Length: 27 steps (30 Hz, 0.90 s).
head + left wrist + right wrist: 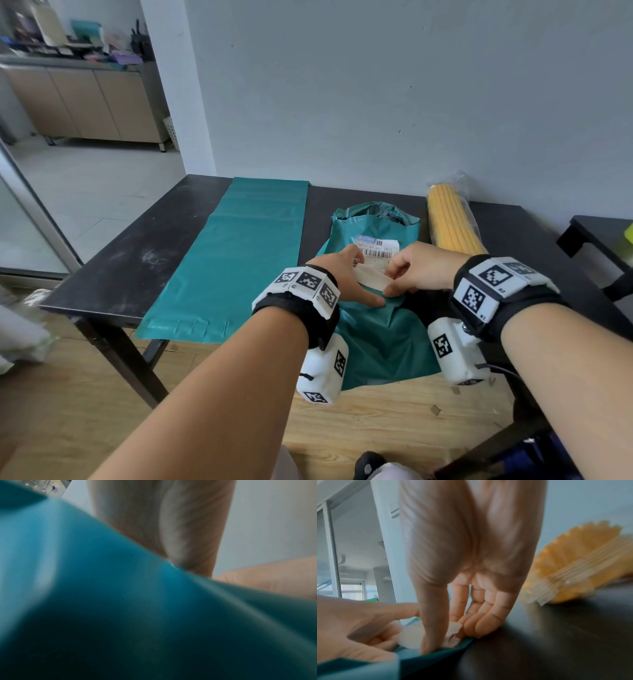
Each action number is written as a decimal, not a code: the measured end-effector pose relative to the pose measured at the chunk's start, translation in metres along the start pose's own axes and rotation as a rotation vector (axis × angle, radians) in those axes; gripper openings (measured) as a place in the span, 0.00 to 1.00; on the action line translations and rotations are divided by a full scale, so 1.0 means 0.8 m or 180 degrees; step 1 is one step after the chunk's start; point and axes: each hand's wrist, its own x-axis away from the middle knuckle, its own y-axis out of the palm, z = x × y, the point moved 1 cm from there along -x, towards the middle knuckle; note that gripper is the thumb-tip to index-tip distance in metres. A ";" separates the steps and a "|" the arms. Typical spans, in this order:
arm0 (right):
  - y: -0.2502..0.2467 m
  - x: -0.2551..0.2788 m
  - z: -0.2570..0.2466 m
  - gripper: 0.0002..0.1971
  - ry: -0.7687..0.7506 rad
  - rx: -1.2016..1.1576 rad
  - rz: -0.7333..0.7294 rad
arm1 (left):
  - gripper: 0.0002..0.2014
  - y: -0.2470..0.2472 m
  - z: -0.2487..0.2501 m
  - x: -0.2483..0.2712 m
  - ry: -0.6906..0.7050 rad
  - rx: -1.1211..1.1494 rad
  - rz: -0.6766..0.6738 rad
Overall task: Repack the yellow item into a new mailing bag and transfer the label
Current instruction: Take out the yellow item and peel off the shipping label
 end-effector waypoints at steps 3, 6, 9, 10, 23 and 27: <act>0.002 0.000 0.005 0.06 -0.0011 0.0029 0.0138 | 0.39 0.000 0.003 0.000 -0.0011 -0.0123 -0.0015; 0.004 -0.004 0.003 0.06 0.0010 0.0107 0.0250 | 0.39 0.000 0.003 0.000 -0.0026 -0.0158 0.0001; 0.004 -0.006 0.003 0.07 0.0037 0.0160 0.0270 | 0.40 0.000 0.004 0.000 -0.0018 -0.0149 -0.0013; 0.005 -0.007 0.004 0.07 0.0044 0.0159 0.0278 | 0.40 0.000 0.004 0.000 -0.0014 -0.0148 -0.0010; 0.008 -0.014 0.005 0.14 0.0187 0.0147 0.0470 | 0.41 -0.001 0.002 -0.001 -0.0001 -0.0215 -0.0014; 0.005 -0.008 0.001 0.09 0.0201 0.0095 0.0368 | 0.38 -0.005 -0.002 -0.001 0.0021 -0.0160 -0.0051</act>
